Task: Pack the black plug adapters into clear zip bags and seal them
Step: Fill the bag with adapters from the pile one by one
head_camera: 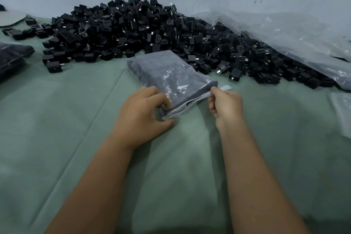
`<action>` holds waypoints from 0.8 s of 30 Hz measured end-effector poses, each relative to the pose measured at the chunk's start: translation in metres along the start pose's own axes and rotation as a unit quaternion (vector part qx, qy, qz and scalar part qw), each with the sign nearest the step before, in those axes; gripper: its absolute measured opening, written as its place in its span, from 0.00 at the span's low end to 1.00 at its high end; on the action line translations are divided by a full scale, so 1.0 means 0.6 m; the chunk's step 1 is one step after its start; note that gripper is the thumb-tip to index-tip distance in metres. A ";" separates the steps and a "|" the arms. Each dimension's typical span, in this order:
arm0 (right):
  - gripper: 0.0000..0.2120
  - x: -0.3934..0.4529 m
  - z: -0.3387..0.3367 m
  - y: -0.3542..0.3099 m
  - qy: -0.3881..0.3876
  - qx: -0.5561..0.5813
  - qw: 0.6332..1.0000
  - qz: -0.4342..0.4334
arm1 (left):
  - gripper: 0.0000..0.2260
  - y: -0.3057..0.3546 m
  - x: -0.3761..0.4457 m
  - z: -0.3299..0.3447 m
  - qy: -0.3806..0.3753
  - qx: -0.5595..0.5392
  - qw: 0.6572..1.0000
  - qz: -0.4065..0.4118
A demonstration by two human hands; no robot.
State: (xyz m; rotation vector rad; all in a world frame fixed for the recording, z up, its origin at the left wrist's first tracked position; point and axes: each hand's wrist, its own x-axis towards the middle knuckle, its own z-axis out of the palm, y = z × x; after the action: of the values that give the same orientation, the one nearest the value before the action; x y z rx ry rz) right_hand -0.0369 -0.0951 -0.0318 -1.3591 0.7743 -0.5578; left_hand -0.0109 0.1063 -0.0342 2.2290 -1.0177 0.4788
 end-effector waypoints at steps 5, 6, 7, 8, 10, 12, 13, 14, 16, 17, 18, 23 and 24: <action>0.13 0.003 -0.003 -0.002 0.004 0.059 0.998 0.022 | 0.03 0.001 -0.003 0.004 0.009 -0.002 0.999 0.052; 0.13 0.001 -0.003 -0.002 0.006 0.063 0.998 0.020 | 0.02 0.000 -0.003 0.005 0.026 0.002 0.998 0.062; 0.13 0.001 -0.003 -0.001 0.010 0.060 0.998 0.014 | 0.02 0.000 -0.003 0.007 0.044 0.008 0.997 0.069; 0.12 -0.002 -0.002 0.001 0.020 0.032 0.999 -0.005 | 0.02 0.000 -0.003 0.008 0.059 0.014 0.995 0.077; 0.05 -0.008 -0.002 0.009 0.064 -0.133 0.985 -0.095 | 0.02 0.001 -0.003 0.011 0.079 0.020 0.992 0.093; 0.08 -0.022 -0.004 0.016 0.108 -0.299 0.923 -0.218 | 0.02 0.002 -0.002 0.012 0.086 0.022 0.990 0.108; 0.11 -0.027 -0.005 0.020 0.101 -0.327 0.895 -0.287 | 0.02 0.003 -0.002 0.013 0.088 0.025 0.989 0.115; 0.13 -0.032 -0.006 0.021 0.070 -0.331 0.874 -0.348 | 0.02 0.004 -0.001 0.013 0.089 0.031 0.988 0.122; 0.14 -0.041 -0.008 0.026 -0.027 -0.335 0.840 -0.425 | 0.02 0.006 -0.001 0.013 0.089 0.040 0.986 0.134; 0.13 -0.043 -0.009 0.029 -0.070 -0.347 0.825 -0.441 | 0.02 0.006 -0.001 0.013 0.087 0.039 0.986 0.137; 0.12 -0.045 -0.009 0.031 -0.098 -0.362 0.811 -0.449 | 0.02 0.006 -0.001 0.012 0.083 0.035 0.986 0.138; 0.09 -0.048 -0.009 0.029 -0.111 -0.386 0.777 -0.485 | 0.01 0.003 -0.003 0.010 0.063 0.022 0.991 0.116; 0.08 -0.049 -0.009 0.027 -0.111 -0.381 0.779 -0.486 | 0.03 0.004 -0.003 0.009 0.062 0.021 0.993 0.100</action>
State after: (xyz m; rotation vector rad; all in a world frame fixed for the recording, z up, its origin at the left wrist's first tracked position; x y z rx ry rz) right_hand -0.0613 -0.0741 -0.0434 -2.5605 -0.0171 -0.8947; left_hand -0.0135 0.1028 -0.0383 2.1126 -1.1802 0.7239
